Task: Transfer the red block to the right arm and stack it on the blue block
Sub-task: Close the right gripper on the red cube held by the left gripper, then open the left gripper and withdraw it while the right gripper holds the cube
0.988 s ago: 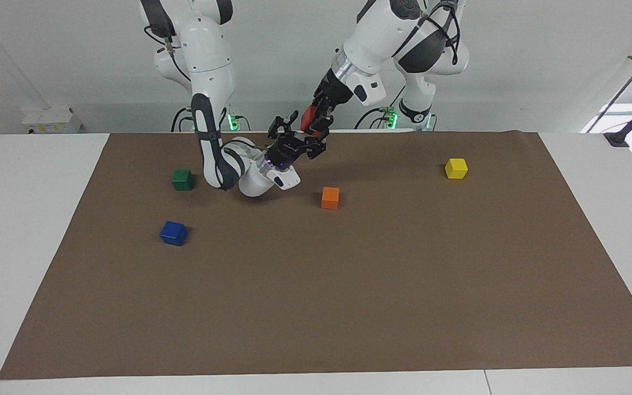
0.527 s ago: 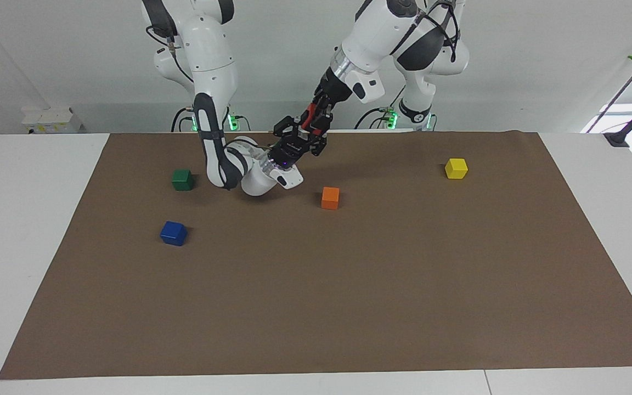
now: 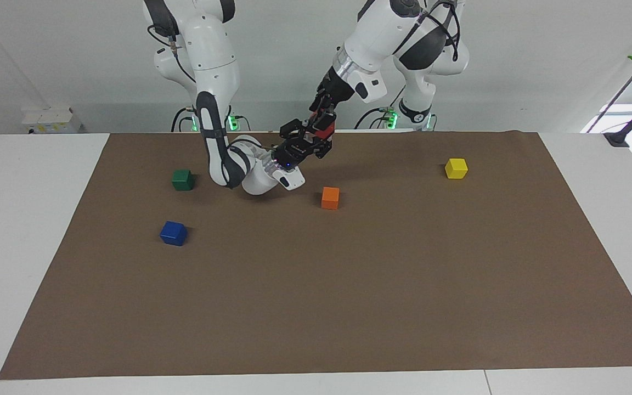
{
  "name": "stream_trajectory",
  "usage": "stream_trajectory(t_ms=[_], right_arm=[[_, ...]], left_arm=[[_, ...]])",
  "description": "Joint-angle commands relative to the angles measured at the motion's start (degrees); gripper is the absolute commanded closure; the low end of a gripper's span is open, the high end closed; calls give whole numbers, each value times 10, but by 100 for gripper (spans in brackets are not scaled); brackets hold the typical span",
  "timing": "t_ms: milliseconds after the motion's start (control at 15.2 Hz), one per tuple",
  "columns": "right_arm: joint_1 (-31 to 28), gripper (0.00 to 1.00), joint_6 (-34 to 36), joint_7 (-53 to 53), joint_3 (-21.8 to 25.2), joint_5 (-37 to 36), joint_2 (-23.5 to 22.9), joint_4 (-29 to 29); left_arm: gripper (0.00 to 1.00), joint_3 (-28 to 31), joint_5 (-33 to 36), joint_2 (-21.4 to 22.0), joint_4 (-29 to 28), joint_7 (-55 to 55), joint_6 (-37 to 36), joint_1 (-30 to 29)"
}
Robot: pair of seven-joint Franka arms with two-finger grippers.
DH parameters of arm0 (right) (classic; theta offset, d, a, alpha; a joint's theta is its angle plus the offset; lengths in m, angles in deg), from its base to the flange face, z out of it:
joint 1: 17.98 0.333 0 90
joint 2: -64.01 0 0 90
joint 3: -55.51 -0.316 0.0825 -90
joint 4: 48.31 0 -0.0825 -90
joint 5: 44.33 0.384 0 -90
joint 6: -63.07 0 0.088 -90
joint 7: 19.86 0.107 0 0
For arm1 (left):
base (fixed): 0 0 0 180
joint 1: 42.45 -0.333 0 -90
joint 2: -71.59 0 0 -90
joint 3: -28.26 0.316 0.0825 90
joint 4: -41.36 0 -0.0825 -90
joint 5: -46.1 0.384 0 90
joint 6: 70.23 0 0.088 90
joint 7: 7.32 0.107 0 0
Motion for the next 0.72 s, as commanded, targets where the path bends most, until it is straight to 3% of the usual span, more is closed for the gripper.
stream_trajectory(t_ms=[0,329,658], right_arm=[[1,100,-14,-4,-1,6,11,0],[-12,100,-87,25,2,-2,39,12],[-21,100,-226,69,4,-23,69,54]], left_arm=[[0,20,-8,25,-4,10,-19,-15],[0,77,-11,20,29,91,-91,-78],[0,99,-137,25,17,212,-107,-220]])
